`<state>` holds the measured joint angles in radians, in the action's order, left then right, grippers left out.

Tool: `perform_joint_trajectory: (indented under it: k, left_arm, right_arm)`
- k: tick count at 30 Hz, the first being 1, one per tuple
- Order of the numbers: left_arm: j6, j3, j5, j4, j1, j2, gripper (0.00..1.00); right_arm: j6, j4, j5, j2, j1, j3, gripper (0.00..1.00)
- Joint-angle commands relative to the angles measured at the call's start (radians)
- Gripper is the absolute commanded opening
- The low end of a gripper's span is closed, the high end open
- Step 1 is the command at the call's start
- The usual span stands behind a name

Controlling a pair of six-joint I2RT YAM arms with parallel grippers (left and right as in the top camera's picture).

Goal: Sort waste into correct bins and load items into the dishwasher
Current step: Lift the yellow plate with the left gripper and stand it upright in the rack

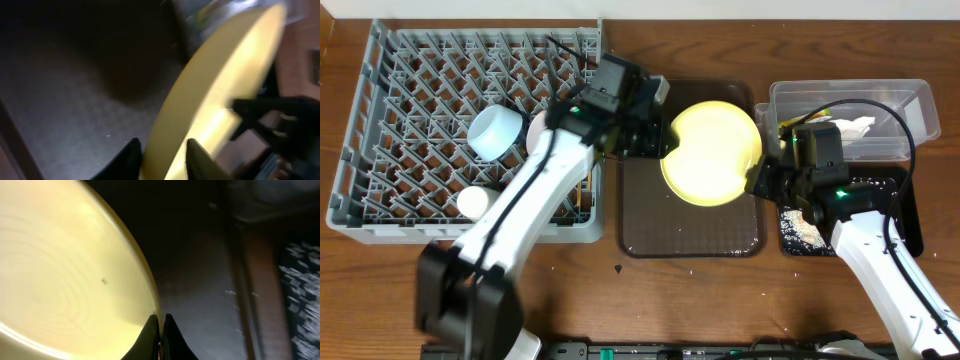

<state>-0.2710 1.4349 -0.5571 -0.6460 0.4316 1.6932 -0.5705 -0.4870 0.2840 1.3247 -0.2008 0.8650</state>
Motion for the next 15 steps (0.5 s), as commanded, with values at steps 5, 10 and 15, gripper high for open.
perform_joint_trajectory:
  k: [5, 10, 15]
  left_arm:
    - [0.061, 0.023, -0.087, 0.006, 0.01, -0.161, 0.38]
    - [0.063, 0.023, -0.018, -0.008, 0.01, -0.186, 0.29]
    - [0.096, 0.022, 0.017, -0.045, 0.01, -0.184, 0.08]
  right_arm:
    - [0.105, 0.091, 0.352, -0.018, -0.008, 0.006, 0.01]
    - [0.15, 0.114, 0.447, -0.018, -0.008, 0.006, 0.01]
    - [0.149, 0.114, 0.449, -0.018, -0.008, 0.006, 0.01]
